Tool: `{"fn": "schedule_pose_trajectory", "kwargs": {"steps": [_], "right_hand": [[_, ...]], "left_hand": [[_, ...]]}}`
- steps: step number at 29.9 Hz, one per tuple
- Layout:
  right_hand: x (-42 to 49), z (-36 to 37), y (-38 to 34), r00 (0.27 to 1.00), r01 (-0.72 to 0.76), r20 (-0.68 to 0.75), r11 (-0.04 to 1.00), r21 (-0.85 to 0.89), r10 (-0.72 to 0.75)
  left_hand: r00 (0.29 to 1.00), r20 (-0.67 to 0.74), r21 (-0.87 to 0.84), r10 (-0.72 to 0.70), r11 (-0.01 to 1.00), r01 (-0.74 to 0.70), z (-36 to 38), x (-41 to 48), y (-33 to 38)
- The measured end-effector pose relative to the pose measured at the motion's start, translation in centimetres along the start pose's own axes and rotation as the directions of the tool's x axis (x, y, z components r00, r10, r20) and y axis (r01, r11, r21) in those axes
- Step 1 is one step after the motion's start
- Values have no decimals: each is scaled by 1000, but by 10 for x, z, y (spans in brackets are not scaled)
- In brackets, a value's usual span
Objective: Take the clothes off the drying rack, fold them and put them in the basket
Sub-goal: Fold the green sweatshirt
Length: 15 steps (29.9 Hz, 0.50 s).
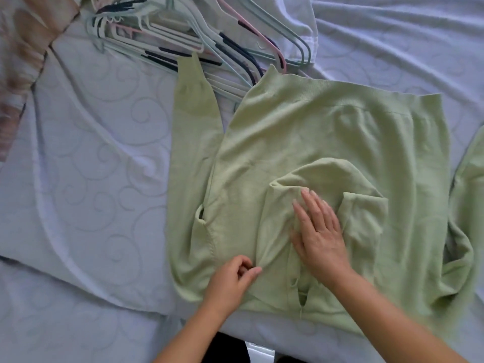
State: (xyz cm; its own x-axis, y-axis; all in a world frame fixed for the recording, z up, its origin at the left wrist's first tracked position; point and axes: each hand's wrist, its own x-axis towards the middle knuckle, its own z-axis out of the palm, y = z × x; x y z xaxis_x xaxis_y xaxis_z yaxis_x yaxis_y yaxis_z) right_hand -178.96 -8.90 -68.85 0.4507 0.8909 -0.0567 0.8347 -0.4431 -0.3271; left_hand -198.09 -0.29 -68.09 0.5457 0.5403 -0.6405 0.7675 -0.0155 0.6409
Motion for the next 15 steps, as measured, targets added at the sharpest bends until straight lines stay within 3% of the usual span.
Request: {"fn": "schedule_pose_trajectory", "kwargs": {"steps": [2, 4, 7, 11, 15], "right_hand": [[-33, -3, -21, 998, -27, -54, 991, 130, 34], [-67, 6, -39, 1000, -11, -9, 982, 188, 13], [-108, 27, -50, 993, -15, 122, 991, 130, -1], [-127, 39, -47, 992, -2, 124, 999, 34, -2], [-123, 39, -55, 998, -18, 60, 998, 60, 14]], "left_hand": [[997, -46, -137, -57, 989, 50, -2, 14, 16], [983, -100, -220, -157, 967, 132, -5, 35, 32], [985, -100, -5, -141, 990, 142, -6, 60, 51], [978, -207, 3, 18, 1000, -17, -29, 73, 55], [994, -72, -24, -85, 996, 83, -27, 59, 39]]}}
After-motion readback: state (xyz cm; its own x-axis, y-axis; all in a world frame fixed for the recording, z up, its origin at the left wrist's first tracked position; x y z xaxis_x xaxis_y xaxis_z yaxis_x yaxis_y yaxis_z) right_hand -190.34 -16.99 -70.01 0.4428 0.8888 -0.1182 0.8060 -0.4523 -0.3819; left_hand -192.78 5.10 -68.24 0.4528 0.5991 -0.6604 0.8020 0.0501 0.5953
